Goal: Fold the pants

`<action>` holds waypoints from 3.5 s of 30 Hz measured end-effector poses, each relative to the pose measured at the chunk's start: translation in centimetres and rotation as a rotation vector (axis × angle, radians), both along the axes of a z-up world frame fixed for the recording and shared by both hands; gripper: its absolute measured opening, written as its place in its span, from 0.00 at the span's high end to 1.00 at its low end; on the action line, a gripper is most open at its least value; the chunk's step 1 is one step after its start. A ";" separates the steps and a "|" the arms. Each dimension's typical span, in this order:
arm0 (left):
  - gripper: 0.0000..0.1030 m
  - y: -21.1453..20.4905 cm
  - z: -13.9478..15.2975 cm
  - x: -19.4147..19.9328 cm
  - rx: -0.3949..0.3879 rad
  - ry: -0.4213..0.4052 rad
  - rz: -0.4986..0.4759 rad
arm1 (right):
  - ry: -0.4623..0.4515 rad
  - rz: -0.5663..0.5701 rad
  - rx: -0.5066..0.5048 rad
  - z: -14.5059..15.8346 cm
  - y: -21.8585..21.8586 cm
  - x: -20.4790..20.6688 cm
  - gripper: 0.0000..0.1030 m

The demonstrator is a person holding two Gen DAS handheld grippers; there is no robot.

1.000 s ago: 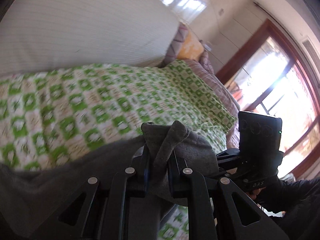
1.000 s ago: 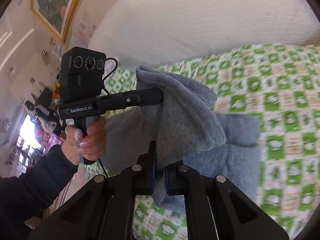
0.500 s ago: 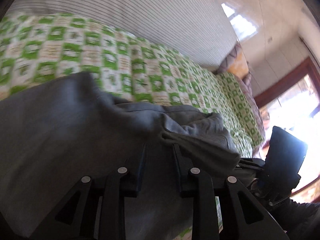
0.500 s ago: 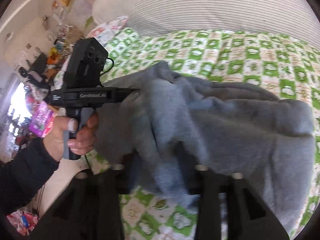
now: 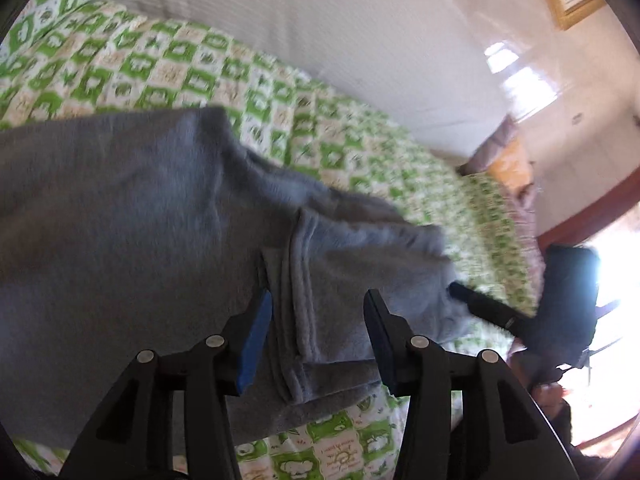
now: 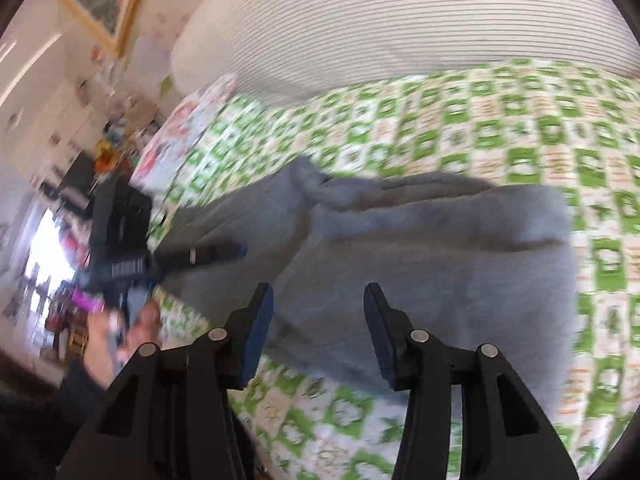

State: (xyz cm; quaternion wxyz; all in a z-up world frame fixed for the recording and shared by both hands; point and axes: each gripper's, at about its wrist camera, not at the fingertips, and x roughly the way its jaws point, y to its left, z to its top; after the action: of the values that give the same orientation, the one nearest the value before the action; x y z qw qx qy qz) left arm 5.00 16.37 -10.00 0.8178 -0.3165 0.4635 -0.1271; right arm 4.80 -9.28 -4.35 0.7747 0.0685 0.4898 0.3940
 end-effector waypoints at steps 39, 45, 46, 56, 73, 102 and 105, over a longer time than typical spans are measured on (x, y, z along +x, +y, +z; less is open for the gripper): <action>0.96 -1.6 -5.3 -5.2 -0.079 0.107 0.158 | 0.024 0.119 -0.155 -5.1 9.3 3.1 0.53; 0.88 -1.9 -5.7 -4.9 -0.049 0.127 0.169 | 0.044 0.165 -0.215 -8.0 11.4 3.4 0.51; 0.86 -1.6 -5.6 -5.1 -0.061 0.126 0.174 | 0.044 0.168 -0.222 -7.9 11.7 3.4 0.51; 0.80 3.3 -2.7 -11.6 -0.072 0.062 0.320 | 0.021 0.213 -0.169 -4.1 14.5 2.7 0.51; 0.63 11.1 -3.0 -21.2 -0.156 0.039 0.644 | -0.034 0.454 -0.196 -2.2 27.8 0.2 0.41; 0.46 19.2 -8.0 -22.6 -0.278 0.061 0.977 | -0.205 0.936 -0.357 -5.6 50.3 -2.3 0.30; 0.48 19.0 -8.0 -21.8 -0.242 0.055 0.989 | -0.158 0.936 -0.341 -7.1 51.5 -2.0 0.34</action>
State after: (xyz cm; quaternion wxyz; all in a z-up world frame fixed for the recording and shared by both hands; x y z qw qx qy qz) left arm -16.80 35.40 -17.98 0.7251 -0.5938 0.2613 0.2309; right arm 2.79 42.21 -11.41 0.5499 -0.3160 0.4654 0.6173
